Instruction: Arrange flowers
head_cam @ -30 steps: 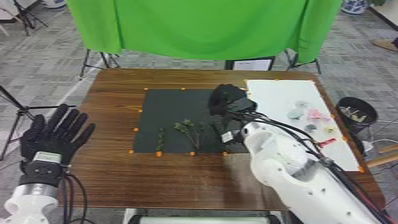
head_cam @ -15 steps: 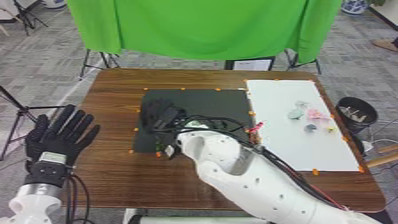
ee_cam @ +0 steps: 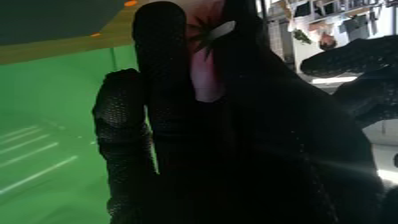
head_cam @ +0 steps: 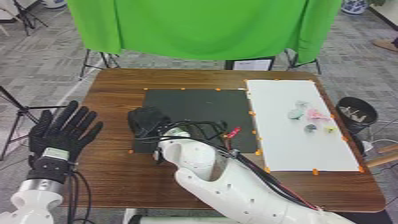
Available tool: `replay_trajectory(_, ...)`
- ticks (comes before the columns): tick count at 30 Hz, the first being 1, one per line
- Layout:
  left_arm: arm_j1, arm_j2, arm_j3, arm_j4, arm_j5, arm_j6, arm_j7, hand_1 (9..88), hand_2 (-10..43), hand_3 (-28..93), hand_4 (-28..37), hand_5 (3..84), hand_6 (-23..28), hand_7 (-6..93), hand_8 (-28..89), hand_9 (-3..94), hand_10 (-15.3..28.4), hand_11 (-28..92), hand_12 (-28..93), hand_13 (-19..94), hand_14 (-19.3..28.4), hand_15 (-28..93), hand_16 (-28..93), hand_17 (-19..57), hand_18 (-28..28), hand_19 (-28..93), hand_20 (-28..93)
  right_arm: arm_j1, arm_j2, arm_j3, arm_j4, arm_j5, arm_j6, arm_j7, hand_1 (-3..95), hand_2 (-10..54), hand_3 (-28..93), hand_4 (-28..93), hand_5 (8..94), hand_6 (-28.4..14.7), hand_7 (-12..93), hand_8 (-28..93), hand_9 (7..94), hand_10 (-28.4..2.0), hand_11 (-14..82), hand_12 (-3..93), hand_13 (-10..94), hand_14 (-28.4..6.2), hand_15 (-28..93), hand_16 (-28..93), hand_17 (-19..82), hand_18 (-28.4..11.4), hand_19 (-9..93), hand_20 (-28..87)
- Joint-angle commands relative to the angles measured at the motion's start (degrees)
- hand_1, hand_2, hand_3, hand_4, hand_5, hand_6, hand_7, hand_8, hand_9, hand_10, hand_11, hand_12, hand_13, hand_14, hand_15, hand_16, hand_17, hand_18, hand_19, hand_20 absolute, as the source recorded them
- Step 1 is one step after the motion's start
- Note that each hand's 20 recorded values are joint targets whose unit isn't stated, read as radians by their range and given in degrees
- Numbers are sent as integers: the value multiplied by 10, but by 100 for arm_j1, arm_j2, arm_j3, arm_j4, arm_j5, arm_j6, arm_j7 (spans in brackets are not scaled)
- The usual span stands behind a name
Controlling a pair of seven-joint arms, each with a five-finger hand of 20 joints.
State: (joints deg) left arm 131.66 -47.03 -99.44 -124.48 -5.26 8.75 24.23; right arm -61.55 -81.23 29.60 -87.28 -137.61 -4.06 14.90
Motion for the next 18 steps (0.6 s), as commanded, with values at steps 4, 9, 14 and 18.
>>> replay_trajectory(4,-83,-21,-50,8,314,70,-360,314,86,706,-281,388,97,163,-88,321,170,217,120,237,162,357,-62,-66,149,339,75,-54,-87,-61,102,9,-165,492,600,-94,728,-283,689,-3,274,-19,780,-87,58,336,728,-54,323,499,377,-208,804,431)
replay_trajectory(9,-114,-41,-21,18,321,81,-360,338,72,698,-274,386,95,167,-89,319,168,218,120,237,161,360,-63,-66,149,339,74,-81,-89,-7,93,-220,-370,352,578,-95,744,-283,656,-13,295,-28,747,-96,91,317,695,-58,388,484,375,-206,813,422)
replay_trajectory(14,-97,-26,-48,2,345,52,-333,348,57,696,-263,382,94,171,-90,315,165,223,120,233,158,360,-65,-65,148,340,73,-163,-149,115,33,-225,-895,406,580,-95,725,-283,619,-6,268,-69,662,-121,182,211,658,-61,427,457,361,-209,814,417)
replay_trajectory(18,-83,-19,-49,2,286,34,-287,352,49,692,-258,372,95,174,-91,308,166,223,119,226,157,360,-66,-65,148,341,72,-145,-129,122,-10,-260,-994,388,581,-95,718,-283,591,-6,265,-155,613,-134,179,171,642,-63,434,446,350,-213,807,416)
